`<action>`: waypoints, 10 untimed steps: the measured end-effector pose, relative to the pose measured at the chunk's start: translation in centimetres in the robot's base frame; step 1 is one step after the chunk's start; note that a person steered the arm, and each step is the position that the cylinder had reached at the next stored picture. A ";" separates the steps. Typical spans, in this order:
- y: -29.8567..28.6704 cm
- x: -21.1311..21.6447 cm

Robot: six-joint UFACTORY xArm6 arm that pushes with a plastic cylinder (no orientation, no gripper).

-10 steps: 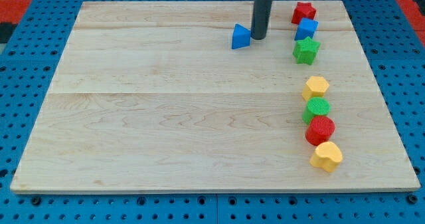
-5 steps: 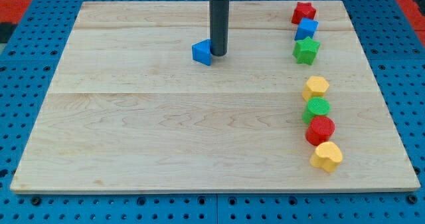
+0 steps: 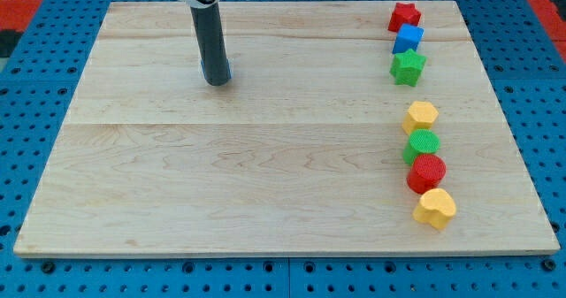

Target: Move the blue triangle towards top left

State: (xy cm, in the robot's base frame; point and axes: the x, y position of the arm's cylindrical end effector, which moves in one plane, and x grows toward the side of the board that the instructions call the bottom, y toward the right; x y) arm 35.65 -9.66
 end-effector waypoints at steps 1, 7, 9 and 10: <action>0.6 -1.6; -5.6 -5.7; -10.5 -5.1; -13.0 -4.6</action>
State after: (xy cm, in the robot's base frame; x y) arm 31.07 -22.69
